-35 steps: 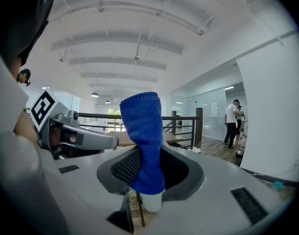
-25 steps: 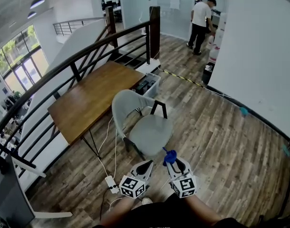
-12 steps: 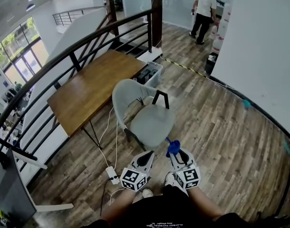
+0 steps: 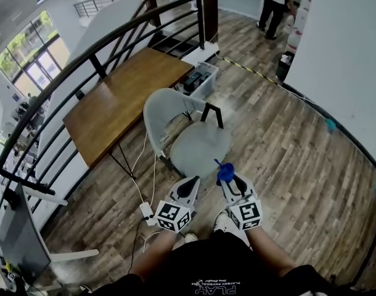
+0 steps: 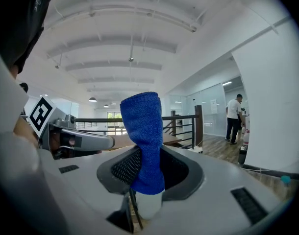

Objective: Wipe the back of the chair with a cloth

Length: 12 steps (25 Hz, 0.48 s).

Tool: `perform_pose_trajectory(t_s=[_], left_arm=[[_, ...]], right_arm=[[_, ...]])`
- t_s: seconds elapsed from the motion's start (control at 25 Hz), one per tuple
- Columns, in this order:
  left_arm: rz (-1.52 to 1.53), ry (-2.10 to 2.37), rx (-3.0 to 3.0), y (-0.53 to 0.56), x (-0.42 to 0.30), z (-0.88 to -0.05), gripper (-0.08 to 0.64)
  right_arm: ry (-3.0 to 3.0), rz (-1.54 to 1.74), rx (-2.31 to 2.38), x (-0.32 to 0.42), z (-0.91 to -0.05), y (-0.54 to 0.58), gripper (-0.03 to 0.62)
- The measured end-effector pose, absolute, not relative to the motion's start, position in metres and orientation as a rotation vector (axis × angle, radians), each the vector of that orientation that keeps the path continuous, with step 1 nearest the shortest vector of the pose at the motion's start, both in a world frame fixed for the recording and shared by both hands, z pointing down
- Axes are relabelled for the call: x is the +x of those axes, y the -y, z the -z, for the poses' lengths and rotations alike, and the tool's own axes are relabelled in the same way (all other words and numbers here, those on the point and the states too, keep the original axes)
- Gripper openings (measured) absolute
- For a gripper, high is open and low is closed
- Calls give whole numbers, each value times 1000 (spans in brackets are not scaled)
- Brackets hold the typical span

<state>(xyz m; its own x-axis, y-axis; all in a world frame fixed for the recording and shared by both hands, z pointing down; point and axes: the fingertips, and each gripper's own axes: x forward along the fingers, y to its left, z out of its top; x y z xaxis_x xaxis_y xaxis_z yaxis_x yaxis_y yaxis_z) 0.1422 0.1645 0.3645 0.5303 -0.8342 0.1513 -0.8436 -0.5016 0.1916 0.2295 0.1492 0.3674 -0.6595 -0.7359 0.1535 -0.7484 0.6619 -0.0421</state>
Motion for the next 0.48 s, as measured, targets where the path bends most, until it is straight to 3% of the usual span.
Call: perform_pose_trajectory(t_s=[0.48], left_arm=[[-102, 1490, 2488, -115, 167, -363, 6]], right_arm=[[2825, -176, 1153, 247, -367, -98, 110]])
